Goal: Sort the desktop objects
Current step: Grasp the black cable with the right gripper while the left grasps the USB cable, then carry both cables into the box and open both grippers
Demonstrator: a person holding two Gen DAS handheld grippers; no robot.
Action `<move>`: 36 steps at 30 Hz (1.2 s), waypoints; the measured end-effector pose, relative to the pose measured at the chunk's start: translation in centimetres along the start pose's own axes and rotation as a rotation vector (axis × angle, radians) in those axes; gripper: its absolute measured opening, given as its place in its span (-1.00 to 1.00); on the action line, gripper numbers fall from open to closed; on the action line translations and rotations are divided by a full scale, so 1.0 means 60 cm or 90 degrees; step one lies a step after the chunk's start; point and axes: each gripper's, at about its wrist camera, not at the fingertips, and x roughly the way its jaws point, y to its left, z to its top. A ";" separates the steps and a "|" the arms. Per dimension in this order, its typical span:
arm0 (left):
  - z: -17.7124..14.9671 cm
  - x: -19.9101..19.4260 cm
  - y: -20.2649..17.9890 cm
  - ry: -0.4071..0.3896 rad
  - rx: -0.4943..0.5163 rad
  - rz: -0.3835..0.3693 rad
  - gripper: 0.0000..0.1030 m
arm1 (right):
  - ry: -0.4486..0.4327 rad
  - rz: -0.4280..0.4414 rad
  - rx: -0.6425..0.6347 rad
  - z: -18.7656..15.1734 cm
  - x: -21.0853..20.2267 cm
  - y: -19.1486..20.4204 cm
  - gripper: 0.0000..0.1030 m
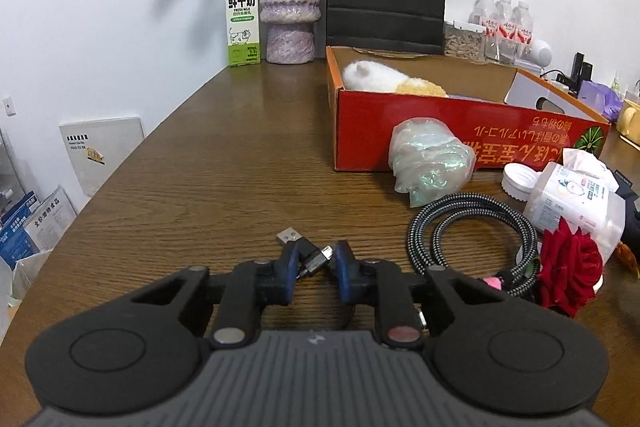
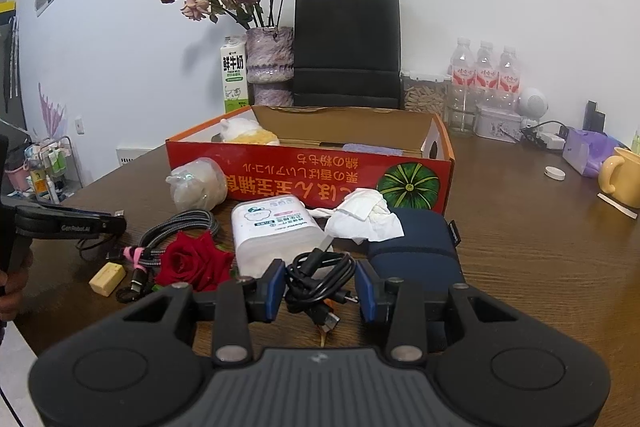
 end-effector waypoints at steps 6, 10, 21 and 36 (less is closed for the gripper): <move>0.007 -0.016 -0.002 -0.019 0.002 -0.003 -0.62 | -0.006 0.000 0.003 0.001 -0.005 -0.001 -0.29; 0.015 -0.027 -0.004 -0.035 0.003 -0.002 -0.62 | -0.014 0.000 0.004 0.003 -0.009 -0.001 -0.29; 0.073 -0.067 -0.024 -0.119 0.014 -0.016 -0.62 | -0.046 0.001 0.007 0.032 -0.013 -0.006 -0.29; 0.233 -0.020 -0.126 -0.202 0.030 -0.120 -0.62 | -0.116 -0.004 0.006 0.165 0.055 -0.031 -0.29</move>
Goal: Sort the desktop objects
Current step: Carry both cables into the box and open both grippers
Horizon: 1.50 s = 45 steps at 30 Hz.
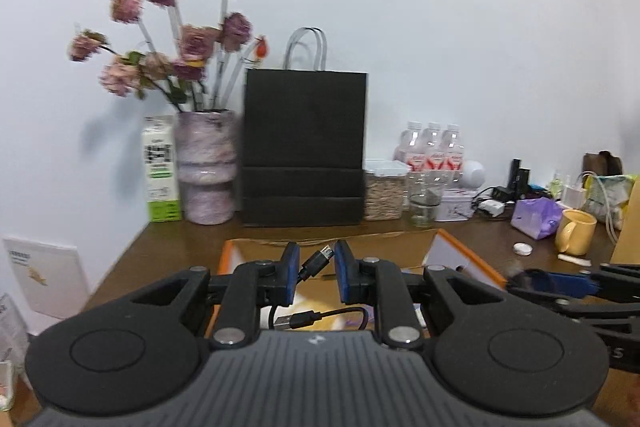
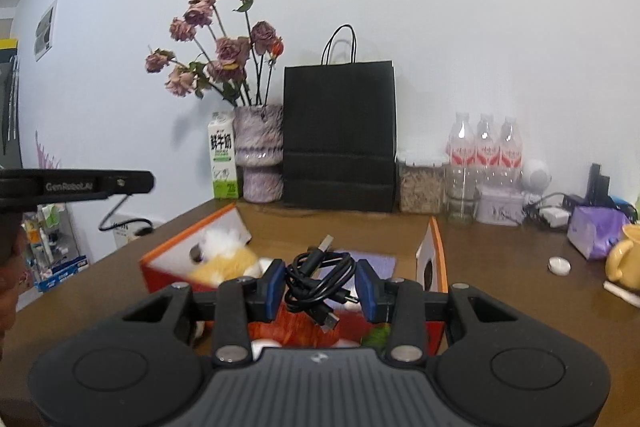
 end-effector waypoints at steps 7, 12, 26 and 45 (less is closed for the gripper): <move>0.018 0.100 -0.027 0.027 -0.009 -0.015 -0.62 | -0.002 -0.010 0.010 0.056 0.092 -0.026 -0.29; 0.007 0.159 -0.030 0.057 -0.020 -0.013 -0.62 | 0.019 -0.016 0.014 0.067 0.162 -0.045 -0.29; -0.051 0.226 -0.039 0.145 0.003 -0.002 -0.62 | 0.104 -0.015 0.038 0.007 0.231 -0.078 -0.29; -0.040 0.184 -0.052 0.058 0.039 0.072 1.00 | 0.048 -0.040 0.043 0.015 0.192 -0.078 1.00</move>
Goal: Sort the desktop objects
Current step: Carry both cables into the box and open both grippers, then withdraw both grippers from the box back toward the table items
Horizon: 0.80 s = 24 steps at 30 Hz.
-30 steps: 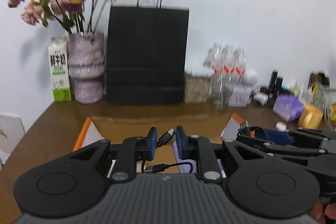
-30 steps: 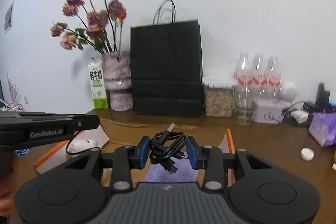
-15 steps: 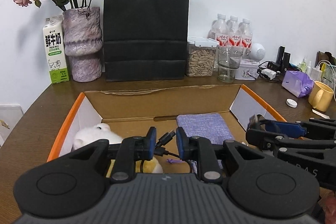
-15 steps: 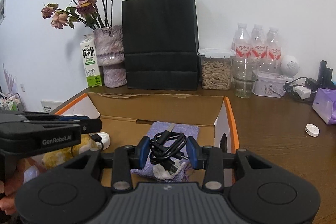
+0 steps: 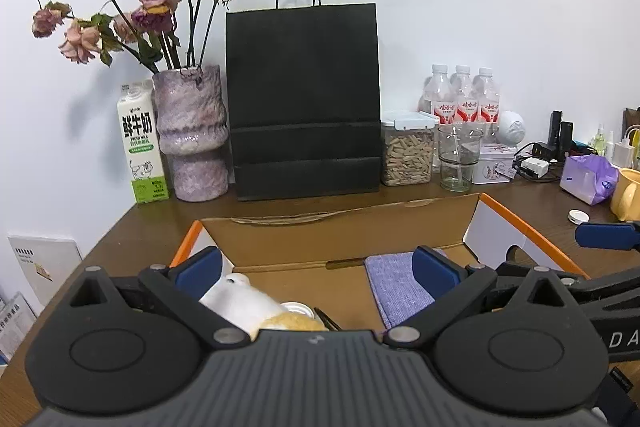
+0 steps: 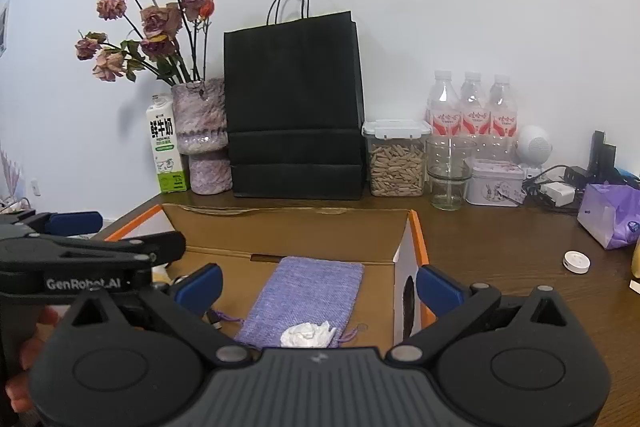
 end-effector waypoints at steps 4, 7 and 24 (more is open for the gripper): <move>0.000 -0.003 0.000 -0.003 -0.003 -0.003 1.00 | -0.005 0.000 -0.002 0.001 -0.004 0.001 1.00; -0.001 -0.003 0.001 -0.005 -0.004 -0.003 1.00 | -0.006 0.001 -0.003 0.002 -0.005 0.002 1.00; 0.025 -0.037 0.009 -0.036 -0.009 0.002 1.00 | -0.026 0.005 -0.019 0.021 -0.037 0.016 1.00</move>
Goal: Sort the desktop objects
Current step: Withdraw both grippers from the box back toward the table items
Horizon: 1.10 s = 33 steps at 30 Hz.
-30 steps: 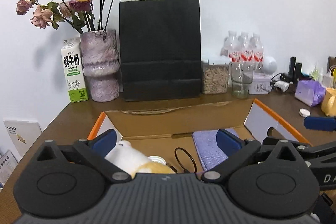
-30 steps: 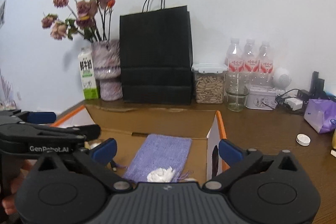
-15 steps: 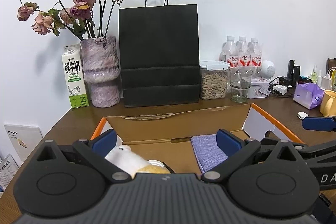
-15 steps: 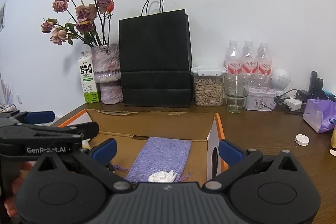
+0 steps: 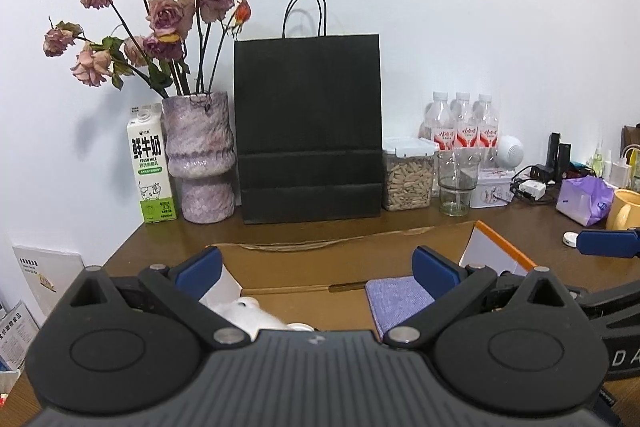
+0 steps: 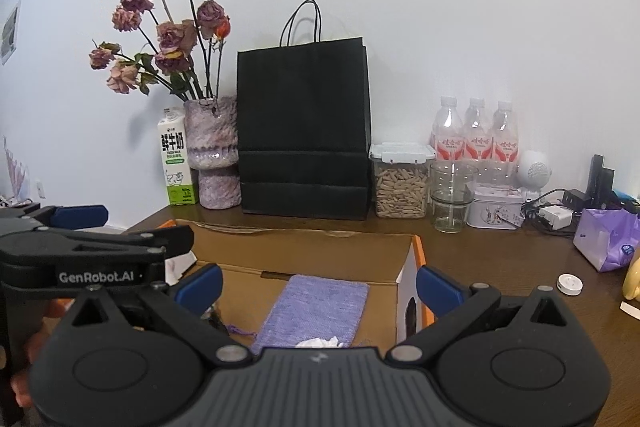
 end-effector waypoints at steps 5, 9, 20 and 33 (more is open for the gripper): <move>0.008 -0.026 -0.001 -0.010 0.007 0.003 1.00 | -0.011 -0.003 -0.006 0.008 -0.025 0.009 1.00; 0.015 -0.050 0.002 -0.017 0.005 0.005 1.00 | -0.020 0.001 -0.007 0.012 -0.048 0.016 1.00; 0.004 -0.116 0.023 -0.015 -0.012 0.005 1.00 | -0.034 0.009 -0.029 0.000 -0.126 0.043 1.00; -0.048 -0.182 0.068 0.011 -0.039 0.023 1.00 | -0.009 0.015 -0.045 -0.058 -0.194 0.057 1.00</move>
